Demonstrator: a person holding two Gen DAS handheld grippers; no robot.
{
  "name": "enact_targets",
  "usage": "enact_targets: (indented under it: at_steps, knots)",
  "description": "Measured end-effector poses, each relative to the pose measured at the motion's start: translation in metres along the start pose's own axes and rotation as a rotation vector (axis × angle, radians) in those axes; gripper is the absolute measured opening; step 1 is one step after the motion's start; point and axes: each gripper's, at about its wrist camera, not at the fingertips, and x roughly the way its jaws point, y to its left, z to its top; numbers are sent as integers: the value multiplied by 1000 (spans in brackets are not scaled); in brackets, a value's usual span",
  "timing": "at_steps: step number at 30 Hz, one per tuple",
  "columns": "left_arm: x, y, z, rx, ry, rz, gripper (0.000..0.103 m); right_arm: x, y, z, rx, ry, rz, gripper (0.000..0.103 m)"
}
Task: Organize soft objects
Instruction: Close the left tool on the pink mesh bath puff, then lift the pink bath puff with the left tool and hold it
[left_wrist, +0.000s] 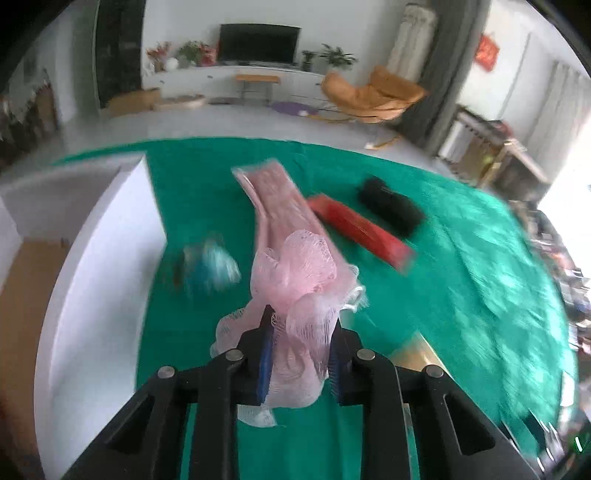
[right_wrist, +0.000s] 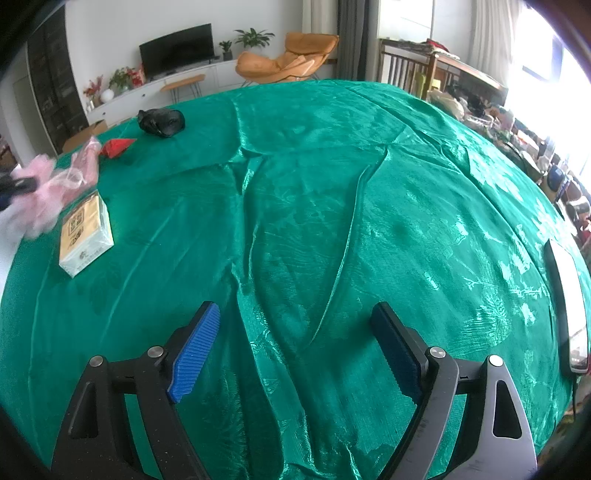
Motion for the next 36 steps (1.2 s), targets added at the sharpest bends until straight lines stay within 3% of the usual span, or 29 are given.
enact_targets:
  at_steps: [5,8,9,11,12,20,25,30,36]
  knots:
    - [-73,-9,-81,91,53,-77,24,0,0,0,1,0,0,87]
    - [-90,-7,-114,116,74,-96,28,0,0,0,1,0,0,87]
    - [-94,-7,-126,128,70,-100,35,0,0,0,1,0,0,87]
    - [-91,-10,-141,159,86,-93,87,0,0,0,1,0,0,87]
    - [-88,-10,-146,164,95,-83,93,0,0,0,2,0,1,87]
    - [-83,-21,-163,208,95,-95,94,0,0,0,1,0,1,87]
    - [-75,-22,-155,207,68,-50,94,0,0,0,1,0,1,87]
    - [-42,-17,-150,196,86,28,94,0,0,0,1,0,1,87]
    - [-16,-15,-139,178,78,65,96,0,0,0,1,1,1,87]
